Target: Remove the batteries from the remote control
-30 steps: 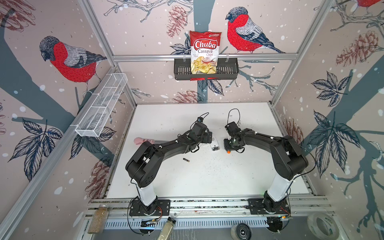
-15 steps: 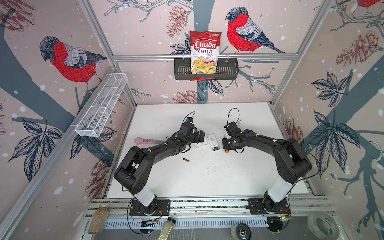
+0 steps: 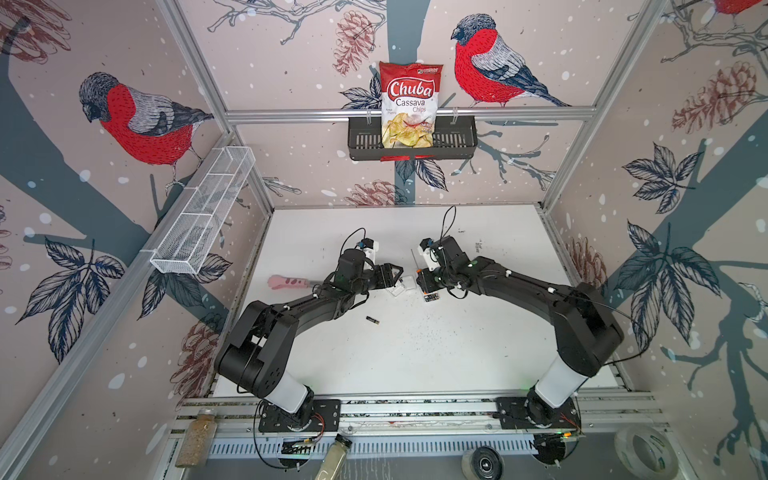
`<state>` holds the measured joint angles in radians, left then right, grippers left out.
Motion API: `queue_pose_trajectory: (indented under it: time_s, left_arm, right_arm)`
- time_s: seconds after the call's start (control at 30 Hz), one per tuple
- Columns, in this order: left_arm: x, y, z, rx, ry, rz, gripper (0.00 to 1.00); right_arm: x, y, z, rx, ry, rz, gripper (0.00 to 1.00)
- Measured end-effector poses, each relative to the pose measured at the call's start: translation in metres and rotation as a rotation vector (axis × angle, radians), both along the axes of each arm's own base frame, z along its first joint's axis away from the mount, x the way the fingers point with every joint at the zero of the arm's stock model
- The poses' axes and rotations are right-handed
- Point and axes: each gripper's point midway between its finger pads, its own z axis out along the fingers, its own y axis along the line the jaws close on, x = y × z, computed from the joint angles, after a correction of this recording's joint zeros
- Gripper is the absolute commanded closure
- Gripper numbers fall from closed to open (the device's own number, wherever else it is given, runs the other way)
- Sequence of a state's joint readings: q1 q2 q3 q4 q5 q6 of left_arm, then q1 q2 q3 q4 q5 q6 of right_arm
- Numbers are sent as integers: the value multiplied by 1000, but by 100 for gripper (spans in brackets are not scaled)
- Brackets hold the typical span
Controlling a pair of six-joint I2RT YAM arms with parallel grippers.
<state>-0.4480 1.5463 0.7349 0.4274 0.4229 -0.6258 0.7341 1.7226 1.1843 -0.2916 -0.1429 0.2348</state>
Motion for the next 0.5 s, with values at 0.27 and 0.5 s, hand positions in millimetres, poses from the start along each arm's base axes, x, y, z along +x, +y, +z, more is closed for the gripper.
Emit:
queue_pose_trajectory:
  time_s: [0.27,0.5]
  left_arm:
    - [-2,-2,5,-39,-2,-13,45]
    - [0,1,-7,-40,21,-8,60]
  right_arm:
    - [-14,46,2,20,-11,145,85]
    - [-21,54,6,45,0,182,85]
